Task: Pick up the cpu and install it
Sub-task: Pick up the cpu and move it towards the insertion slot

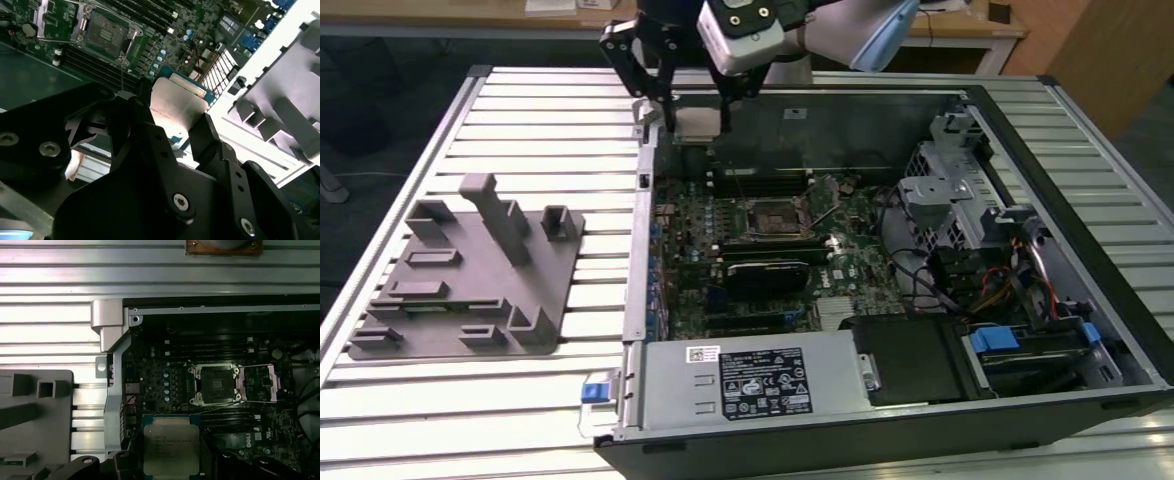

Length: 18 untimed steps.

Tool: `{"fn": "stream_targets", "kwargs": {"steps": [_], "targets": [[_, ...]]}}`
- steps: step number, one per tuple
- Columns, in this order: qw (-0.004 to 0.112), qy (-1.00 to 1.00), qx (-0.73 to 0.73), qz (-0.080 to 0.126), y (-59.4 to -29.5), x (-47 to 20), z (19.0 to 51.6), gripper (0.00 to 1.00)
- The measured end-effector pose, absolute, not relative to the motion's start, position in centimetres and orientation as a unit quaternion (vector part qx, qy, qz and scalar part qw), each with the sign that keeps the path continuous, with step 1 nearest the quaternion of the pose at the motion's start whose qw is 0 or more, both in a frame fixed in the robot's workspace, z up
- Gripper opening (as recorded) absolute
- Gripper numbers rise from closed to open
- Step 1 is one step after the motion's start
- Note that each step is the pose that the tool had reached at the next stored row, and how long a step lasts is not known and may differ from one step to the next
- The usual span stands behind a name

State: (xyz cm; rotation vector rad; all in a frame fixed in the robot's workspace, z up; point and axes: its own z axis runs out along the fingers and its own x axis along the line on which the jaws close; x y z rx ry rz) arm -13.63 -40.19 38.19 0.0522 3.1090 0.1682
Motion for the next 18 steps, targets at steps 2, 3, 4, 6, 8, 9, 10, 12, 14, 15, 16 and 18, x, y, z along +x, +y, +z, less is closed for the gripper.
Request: {"fn": "stream_targets", "kwargs": {"steps": [2, 3, 4, 6, 8, 9, 10, 12, 14, 15, 16, 18], "targets": [[0.014, 0.998, 0.017, 0.052, -40.1, -13.2, 38.1, 0.54], [0.014, 0.998, 0.017, 0.051, -40.1, -13.1, 38.1, 0.54], [0.014, 0.999, 0.017, 0.05, -40.1, -12.8, 38.1, 0.54], [0.014, 0.999, 0.017, 0.049, -40.0, -12.4, 38.0, 0.54], [0.014, 0.999, 0.017, 0.048, -39.9, -12.0, 37.8, 0.54], [0.014, 0.999, 0.017, 0.048, -39.9, -11.8, 37.7, 0.54], [0.014, 0.999, 0.017, 0.048, -39.8, -11.6, 37.6, 0.54], [0.014, 0.999, 0.017, 0.048, -39.7, -11.2, 37.4, 0.54], [0.014, 0.999, 0.017, 0.047, -39.6, -10.9, 37.1, 0.54], [0.013, 0.999, 0.017, 0.047, -39.5, -10.8, 37.0, 0.54], [0.014, 0.999, 0.017, 0.047, -39.5, -10.7, 36.8, 0.54], [0.013, 0.999, 0.017, 0.047, -39.3, -10.4, 36.6, 0.54]]}}
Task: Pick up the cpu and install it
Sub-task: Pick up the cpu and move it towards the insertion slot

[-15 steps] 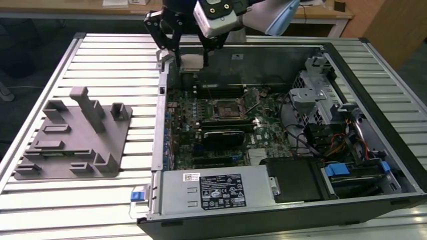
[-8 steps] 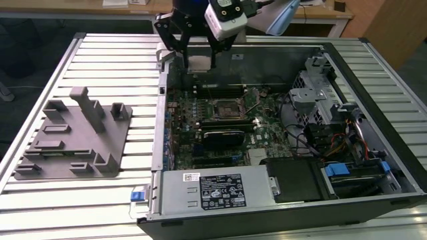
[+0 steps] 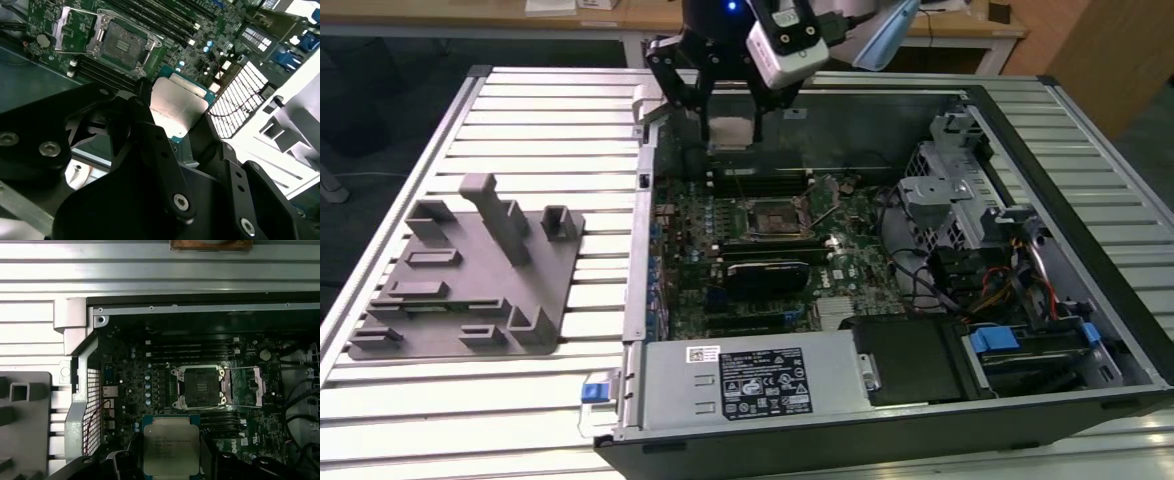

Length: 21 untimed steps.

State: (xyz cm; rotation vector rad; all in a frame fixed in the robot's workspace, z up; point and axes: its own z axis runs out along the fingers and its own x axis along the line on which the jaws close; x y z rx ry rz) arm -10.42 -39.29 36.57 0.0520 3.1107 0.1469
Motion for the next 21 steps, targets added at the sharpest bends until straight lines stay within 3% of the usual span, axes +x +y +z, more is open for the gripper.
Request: {"fn": "stream_targets", "kwargs": {"steps": [21], "targets": [[0.013, 0.999, 0.017, 0.044, -37.7, -6.7, 34.2, 0.54]]}}
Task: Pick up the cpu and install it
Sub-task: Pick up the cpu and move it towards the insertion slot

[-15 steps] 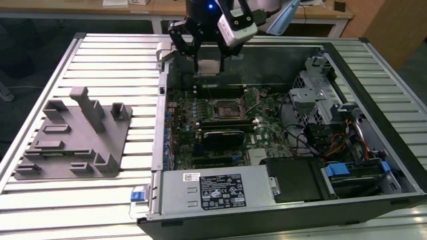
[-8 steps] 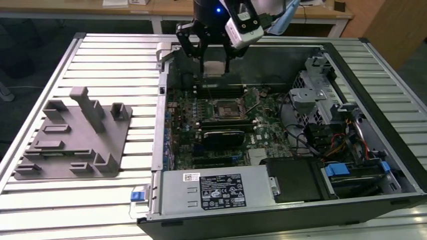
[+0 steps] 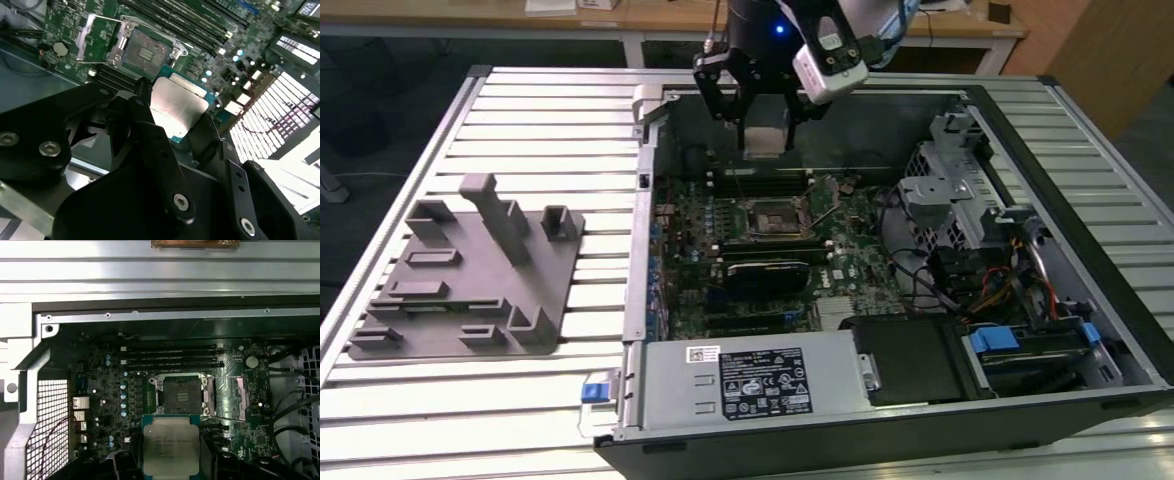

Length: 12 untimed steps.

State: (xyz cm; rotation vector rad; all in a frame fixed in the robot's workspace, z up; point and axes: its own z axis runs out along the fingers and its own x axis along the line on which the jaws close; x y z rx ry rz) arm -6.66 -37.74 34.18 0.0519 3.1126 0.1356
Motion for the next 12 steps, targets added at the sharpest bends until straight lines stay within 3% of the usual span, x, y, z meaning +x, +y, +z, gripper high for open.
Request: {"fn": "stream_targets", "kwargs": {"steps": [12], "targets": [[0.013, 0.999, 0.017, 0.038, -37.6, -5.1, 33.0, 0.54]]}}
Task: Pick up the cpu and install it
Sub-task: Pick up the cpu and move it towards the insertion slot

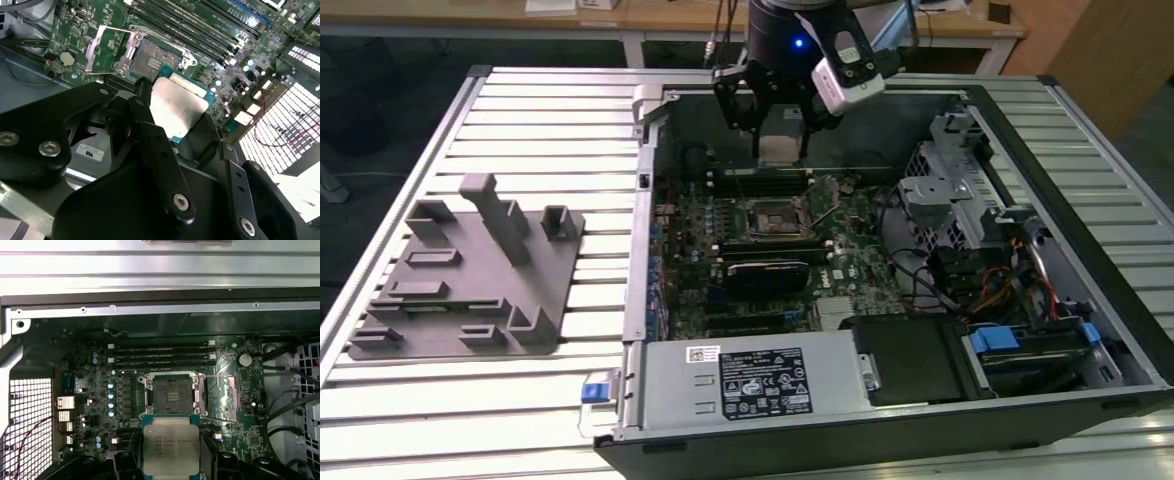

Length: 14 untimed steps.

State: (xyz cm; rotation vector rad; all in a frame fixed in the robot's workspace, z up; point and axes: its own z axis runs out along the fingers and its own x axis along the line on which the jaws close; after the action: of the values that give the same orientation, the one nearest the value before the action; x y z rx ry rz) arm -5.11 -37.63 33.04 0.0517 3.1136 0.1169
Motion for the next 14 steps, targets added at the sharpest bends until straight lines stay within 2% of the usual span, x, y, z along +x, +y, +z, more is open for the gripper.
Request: {"fn": "stream_targets", "kwargs": {"steps": [14], "targets": [[0.012, 0.999, 0.017, 0.036, -37.5, -4.5, 30.8, 0.54]]}}
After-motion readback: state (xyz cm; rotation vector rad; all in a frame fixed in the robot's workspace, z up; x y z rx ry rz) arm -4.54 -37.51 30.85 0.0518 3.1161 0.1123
